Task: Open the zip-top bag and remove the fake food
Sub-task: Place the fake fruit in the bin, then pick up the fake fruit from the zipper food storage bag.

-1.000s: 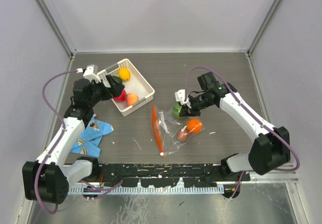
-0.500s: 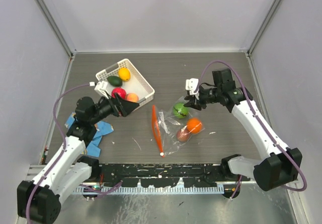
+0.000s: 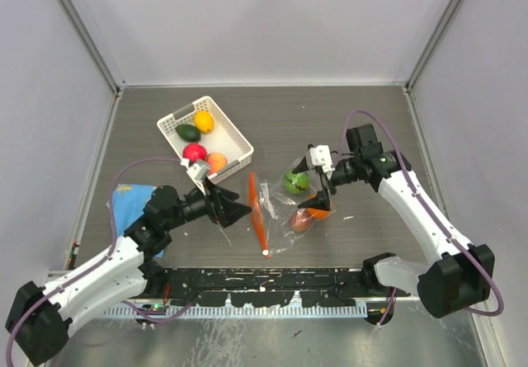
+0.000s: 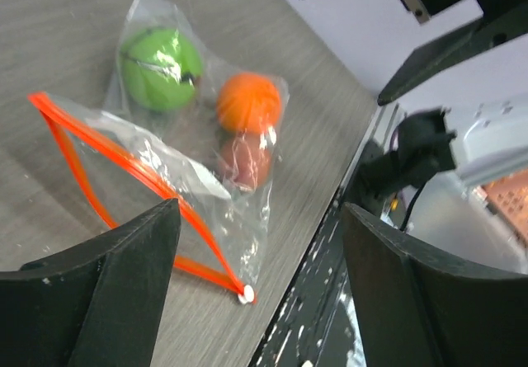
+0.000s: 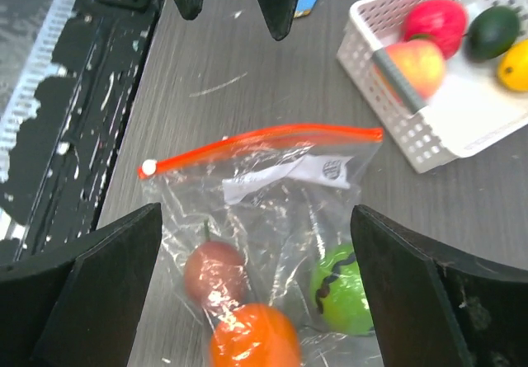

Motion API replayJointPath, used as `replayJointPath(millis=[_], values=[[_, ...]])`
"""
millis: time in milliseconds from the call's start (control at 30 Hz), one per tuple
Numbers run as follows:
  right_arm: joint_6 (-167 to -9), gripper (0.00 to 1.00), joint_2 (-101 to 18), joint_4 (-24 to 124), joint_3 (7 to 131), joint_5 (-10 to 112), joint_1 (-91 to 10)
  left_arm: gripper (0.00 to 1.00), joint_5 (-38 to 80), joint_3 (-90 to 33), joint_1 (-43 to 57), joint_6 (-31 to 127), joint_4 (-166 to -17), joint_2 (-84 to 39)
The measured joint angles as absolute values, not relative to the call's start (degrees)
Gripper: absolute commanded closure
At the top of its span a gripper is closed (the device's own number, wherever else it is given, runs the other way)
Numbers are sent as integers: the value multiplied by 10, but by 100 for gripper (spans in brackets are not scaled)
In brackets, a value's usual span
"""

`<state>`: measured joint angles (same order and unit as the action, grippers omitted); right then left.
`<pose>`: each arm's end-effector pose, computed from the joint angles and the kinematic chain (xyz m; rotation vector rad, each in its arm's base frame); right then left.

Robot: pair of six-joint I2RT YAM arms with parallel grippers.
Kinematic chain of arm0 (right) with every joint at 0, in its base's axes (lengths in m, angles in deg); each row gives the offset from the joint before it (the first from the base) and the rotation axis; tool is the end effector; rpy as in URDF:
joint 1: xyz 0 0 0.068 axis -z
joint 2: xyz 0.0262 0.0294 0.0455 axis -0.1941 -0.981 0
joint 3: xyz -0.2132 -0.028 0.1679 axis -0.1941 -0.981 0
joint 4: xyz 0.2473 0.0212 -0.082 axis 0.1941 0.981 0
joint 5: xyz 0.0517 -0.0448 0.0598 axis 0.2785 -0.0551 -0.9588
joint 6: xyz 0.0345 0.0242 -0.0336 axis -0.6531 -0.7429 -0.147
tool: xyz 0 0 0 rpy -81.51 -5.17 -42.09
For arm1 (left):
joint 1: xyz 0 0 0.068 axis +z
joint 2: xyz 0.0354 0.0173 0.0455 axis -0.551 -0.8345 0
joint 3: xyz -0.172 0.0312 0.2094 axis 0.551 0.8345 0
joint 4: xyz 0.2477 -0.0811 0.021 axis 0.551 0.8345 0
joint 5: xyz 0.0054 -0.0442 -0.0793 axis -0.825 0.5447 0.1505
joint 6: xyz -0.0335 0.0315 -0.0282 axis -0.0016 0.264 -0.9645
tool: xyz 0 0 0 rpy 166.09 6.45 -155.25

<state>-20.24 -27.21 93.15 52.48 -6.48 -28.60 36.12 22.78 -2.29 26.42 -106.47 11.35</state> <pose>0.2019 0.0971 0.3142 -1.5835 1.2487 0.9168 0.1365 -0.1155 0.2511 0.3749 1.7445 -1.2333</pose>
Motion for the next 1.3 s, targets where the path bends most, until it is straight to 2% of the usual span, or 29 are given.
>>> replayJointPath(millis=[100,167,333,433,700,1033,1300], values=[[-115,2,-285,981,504,-65,-286,33,337,256,-77,293,-1091,91],[-55,4,-292,1006,493,-49,-287,36,322,281,-97,316,-1119,71],[26,17,-290,1012,450,25,-292,38,291,323,-131,379,-1166,21],[58,21,-291,1012,430,79,-302,37,283,329,-159,444,-1195,-14],[79,28,-309,984,402,181,-356,42,278,335,-201,604,-1244,-66],[87,40,-353,960,396,242,-385,53,267,337,-201,696,-1268,-113],[86,47,-370,952,395,260,-394,52,241,336,-201,726,-1295,-161]])
